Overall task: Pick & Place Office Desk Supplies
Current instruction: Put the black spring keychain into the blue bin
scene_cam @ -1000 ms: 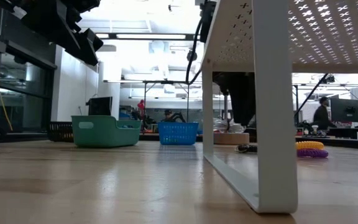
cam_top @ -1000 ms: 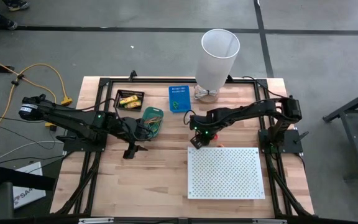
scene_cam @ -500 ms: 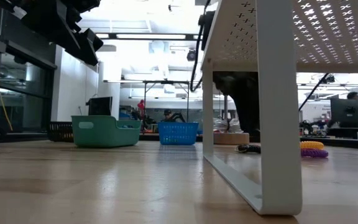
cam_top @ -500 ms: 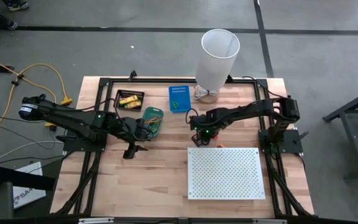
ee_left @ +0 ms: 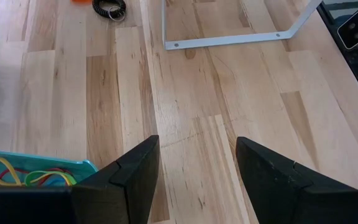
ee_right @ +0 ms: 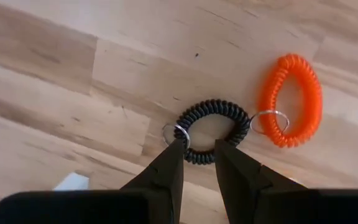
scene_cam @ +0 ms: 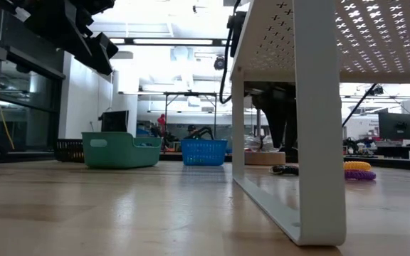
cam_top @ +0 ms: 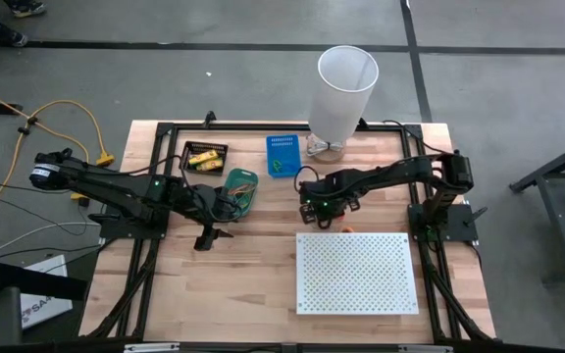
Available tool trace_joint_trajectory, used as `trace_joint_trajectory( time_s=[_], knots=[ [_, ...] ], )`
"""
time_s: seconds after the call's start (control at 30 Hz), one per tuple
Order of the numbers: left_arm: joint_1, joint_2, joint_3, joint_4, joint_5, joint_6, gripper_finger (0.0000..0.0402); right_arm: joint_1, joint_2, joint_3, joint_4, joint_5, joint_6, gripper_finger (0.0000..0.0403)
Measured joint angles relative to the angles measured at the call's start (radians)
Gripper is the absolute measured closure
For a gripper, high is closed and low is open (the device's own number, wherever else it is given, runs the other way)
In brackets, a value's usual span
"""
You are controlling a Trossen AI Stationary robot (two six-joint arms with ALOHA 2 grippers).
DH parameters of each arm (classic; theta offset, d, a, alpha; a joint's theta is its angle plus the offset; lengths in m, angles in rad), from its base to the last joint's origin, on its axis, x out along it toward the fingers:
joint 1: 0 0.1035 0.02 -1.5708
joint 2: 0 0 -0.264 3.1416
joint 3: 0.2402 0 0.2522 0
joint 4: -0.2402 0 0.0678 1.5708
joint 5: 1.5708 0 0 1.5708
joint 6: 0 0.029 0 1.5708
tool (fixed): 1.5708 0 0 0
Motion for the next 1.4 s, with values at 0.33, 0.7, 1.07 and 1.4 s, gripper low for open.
trace_joint_trajectory(
  time_s=[0.33,0.7,1.07,1.4],
  knots=[
    [0.000,0.000,0.000,0.000,0.000,0.000,0.0195,0.002,0.011,0.000,0.032,0.012,0.148,0.0323],
    [0.000,0.000,0.000,0.000,0.000,0.000,0.0195,-0.005,0.011,0.000,0.051,0.091,0.127,0.0323],
    [0.000,0.000,0.000,0.000,0.000,0.000,0.0195,0.011,0.026,0.001,0.053,0.064,0.236,0.0323],
    [0.000,0.000,0.000,0.001,0.000,0.000,0.0195,0.021,0.090,0.001,0.082,0.048,0.264,0.0323]
  ],
)
